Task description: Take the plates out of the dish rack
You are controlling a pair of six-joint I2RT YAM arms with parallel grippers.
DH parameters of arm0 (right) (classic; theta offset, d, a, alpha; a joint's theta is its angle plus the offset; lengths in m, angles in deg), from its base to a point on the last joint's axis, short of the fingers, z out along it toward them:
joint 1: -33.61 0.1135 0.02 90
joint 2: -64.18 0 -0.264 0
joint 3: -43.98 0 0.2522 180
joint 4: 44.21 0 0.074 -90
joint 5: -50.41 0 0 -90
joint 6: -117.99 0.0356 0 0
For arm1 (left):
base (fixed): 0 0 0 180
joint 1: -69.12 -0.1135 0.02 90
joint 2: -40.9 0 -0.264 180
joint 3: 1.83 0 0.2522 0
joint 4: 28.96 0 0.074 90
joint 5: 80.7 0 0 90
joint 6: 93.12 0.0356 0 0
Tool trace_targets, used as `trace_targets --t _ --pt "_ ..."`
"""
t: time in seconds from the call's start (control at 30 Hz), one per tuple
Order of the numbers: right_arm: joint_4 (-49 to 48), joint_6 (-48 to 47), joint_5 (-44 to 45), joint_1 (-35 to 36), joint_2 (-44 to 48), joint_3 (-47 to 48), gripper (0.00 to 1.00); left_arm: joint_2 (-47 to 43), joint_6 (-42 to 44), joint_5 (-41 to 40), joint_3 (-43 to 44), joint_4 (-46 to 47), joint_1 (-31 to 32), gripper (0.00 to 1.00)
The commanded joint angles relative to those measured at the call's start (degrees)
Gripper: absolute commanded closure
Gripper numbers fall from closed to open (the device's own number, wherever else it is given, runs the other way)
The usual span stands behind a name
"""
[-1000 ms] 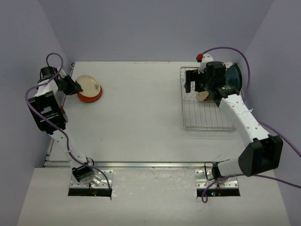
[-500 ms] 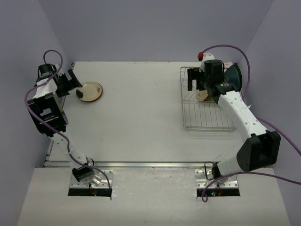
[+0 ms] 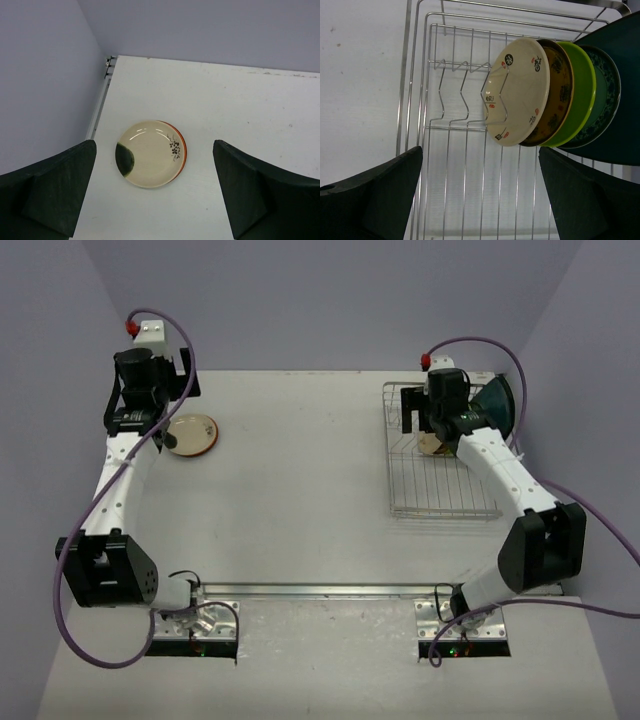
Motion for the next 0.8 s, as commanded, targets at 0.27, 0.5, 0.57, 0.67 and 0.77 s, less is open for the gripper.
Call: trace_targets --t 0.27,0.5,0.57,0.67,0.77 --pt "-4.07 -1.35 -2.96 -6.67 -5.95 2.43 0.01 -6.08 0.72 -10.83 -5.57 3.62 13.21 0.0" --pt "-4.88 -1.65 -7.07 -7.51 -9.36 3.49 0.07 -5.08 -1.25 -10.9 -5.43 3.01 14.58 0.0" --pt "-5.01 -1.39 -7.6 -7.51 -10.71 4.45 0.08 -4.95 -1.22 -10.9 -5.21 2.93 14.79 0.0" --pt "-5.02 -1.25 -7.2 -7.6 -12.37 5.58 0.1 -4.73 -1.16 -10.94 -4.99 2.63 14.8 0.0" --pt "-5.06 -1.02 -6.04 -7.68 -14.57 6.96 0.14 -4.72 -1.21 -11.07 -4.89 2.4 14.89 0.0"
